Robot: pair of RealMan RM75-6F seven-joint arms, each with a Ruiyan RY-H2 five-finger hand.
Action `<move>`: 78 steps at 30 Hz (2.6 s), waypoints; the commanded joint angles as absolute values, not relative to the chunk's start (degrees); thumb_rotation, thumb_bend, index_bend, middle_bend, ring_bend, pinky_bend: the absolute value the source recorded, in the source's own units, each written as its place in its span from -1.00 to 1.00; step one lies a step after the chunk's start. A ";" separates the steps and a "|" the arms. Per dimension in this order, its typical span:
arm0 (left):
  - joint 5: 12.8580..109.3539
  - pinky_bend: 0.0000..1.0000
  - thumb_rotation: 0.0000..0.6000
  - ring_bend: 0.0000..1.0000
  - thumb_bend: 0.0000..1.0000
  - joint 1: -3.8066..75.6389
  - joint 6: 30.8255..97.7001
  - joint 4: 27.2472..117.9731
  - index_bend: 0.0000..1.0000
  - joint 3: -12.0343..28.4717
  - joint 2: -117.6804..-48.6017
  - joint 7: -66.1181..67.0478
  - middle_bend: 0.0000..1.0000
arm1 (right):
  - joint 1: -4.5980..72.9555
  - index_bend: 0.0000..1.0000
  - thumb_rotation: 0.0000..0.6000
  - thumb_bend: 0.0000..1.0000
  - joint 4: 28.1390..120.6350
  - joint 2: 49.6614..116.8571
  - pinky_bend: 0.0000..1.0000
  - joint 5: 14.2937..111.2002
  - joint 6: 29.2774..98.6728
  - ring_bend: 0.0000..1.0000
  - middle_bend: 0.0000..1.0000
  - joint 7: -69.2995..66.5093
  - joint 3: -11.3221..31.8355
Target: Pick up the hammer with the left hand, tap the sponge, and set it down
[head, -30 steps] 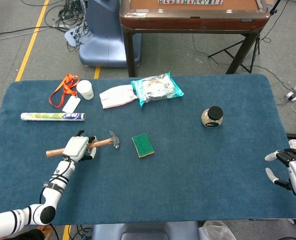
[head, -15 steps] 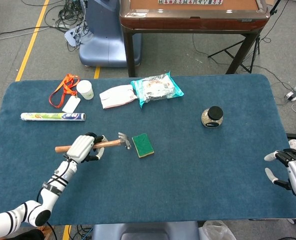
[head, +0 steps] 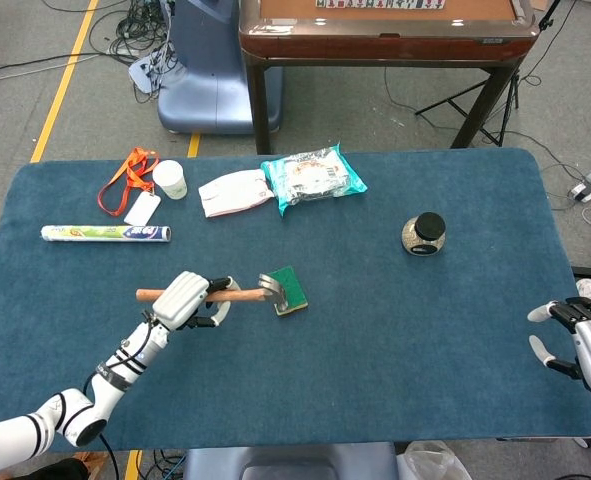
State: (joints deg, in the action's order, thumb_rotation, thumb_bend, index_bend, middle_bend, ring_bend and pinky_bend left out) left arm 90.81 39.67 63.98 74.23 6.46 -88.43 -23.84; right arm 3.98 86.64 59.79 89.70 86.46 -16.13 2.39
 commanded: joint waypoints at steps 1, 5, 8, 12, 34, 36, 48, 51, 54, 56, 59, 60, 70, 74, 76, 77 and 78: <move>92.82 0.63 1.00 0.37 0.36 40.51 66.28 71.45 0.59 5.97 -90.14 -25.98 0.70 | 3.96 -0.09 1.00 -0.35 86.64 59.76 -0.48 89.70 86.48 -0.21 -0.10 -16.09 2.39; 94.46 0.67 1.00 0.38 0.36 41.18 68.44 67.90 0.59 5.85 -91.89 -26.84 0.70 | 3.99 -0.09 1.00 -0.36 86.65 59.77 -0.48 89.71 86.44 -0.21 -0.10 -16.05 2.39; 94.98 0.70 1.00 0.38 0.36 41.81 69.27 64.83 0.59 5.90 -93.21 -26.53 0.70 | 4.02 -0.09 1.00 -0.35 86.68 59.78 -0.48 89.73 86.37 -0.21 -0.10 -15.95 2.37; 95.45 0.72 1.00 0.39 0.36 42.58 70.29 60.76 0.59 5.99 -95.00 -25.69 0.70 | 4.04 -0.09 1.00 -0.35 86.71 59.80 -0.48 89.73 86.32 -0.21 -0.10 -15.90 2.36; 93.73 0.72 1.00 0.39 0.36 45.71 69.70 45.38 0.58 5.38 -101.51 -24.83 0.70 | 4.19 -0.09 1.00 -0.35 86.74 59.85 -0.48 89.33 85.91 -0.21 -0.10 -15.75 2.47; 92.80 0.72 1.00 0.39 0.36 45.82 69.39 46.25 0.58 5.92 -101.52 -25.67 0.71 | 4.24 -0.09 1.00 -0.35 86.79 59.86 -0.48 89.28 85.83 -0.21 -0.10 -15.67 2.51; 93.12 0.73 1.00 0.39 0.36 46.89 68.83 43.30 0.58 4.58 -104.69 -20.00 0.71 | 4.29 -0.09 1.00 -0.36 86.80 59.91 -0.48 89.08 85.68 -0.21 -0.10 -15.55 2.58; 93.01 0.73 1.00 0.39 0.36 47.16 68.37 40.79 0.58 4.23 -106.70 -18.56 0.71 | 4.34 -0.09 1.00 -0.36 86.87 59.85 -0.48 89.01 85.51 -0.21 -0.10 -15.52 2.56; 93.00 0.73 1.00 0.39 0.36 47.41 67.60 38.07 0.58 3.69 -108.56 -17.56 0.71 | 4.35 -0.09 1.00 -0.35 86.88 59.84 -0.48 88.95 85.44 -0.21 -0.10 -15.53 2.57; 93.27 0.73 1.00 0.39 0.36 47.55 67.17 36.48 0.58 3.12 -109.41 -17.06 0.71 | 4.31 -0.09 1.00 -0.35 86.84 59.82 -0.48 88.93 85.50 -0.21 -0.10 -15.60 2.57; 93.69 0.73 1.00 0.39 0.36 47.68 67.57 34.61 0.58 2.55 -110.27 -16.79 0.71 | 4.24 -0.09 1.00 -0.36 86.79 59.78 -0.48 88.86 85.63 -0.21 -0.10 -15.79 2.62; 93.57 0.73 1.00 0.39 0.36 47.68 68.21 34.49 0.58 2.78 -110.36 -17.48 0.71 | 4.22 -0.09 1.00 -0.35 86.75 59.78 -0.48 88.82 85.67 -0.21 -0.10 -15.84 2.66; 91.37 0.73 1.00 0.39 0.37 47.40 73.21 40.19 0.59 6.07 -107.90 -22.66 0.71 | 4.22 -0.09 1.00 -0.35 86.78 59.83 -0.48 89.12 85.72 -0.21 -0.10 -15.70 2.54; 92.01 0.73 1.00 0.39 0.36 47.39 72.93 40.71 0.59 5.12 -107.47 -21.01 0.71 | 4.28 -0.09 1.00 -0.35 86.86 59.82 -0.48 89.13 85.60 -0.21 -0.10 -15.58 2.51; 92.44 0.73 1.00 0.39 0.36 47.42 72.49 39.89 0.59 4.38 -107.93 -20.02 0.71 | 4.29 -0.09 1.00 -0.35 86.88 59.80 -0.48 89.09 85.53 -0.21 -0.10 -15.59 2.51; 92.56 0.73 1.00 0.39 0.36 47.45 72.24 39.46 0.59 4.12 -108.19 -19.77 0.71 | 4.29 -0.09 1.00 -0.35 86.87 59.81 -0.48 89.07 85.52 -0.21 -0.10 -15.59 2.51; 92.73 0.73 1.00 0.39 0.36 47.51 71.58 38.69 0.59 3.63 -108.67 -19.34 0.71 | 4.31 -0.09 1.00 -0.35 86.87 59.80 -0.48 89.04 85.50 -0.21 -0.10 -15.59 2.54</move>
State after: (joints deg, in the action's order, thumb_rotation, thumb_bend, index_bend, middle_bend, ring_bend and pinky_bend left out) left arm 92.40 47.45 72.31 39.53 4.27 -108.10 -19.91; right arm 4.31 86.87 59.80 89.04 85.50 -15.59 2.54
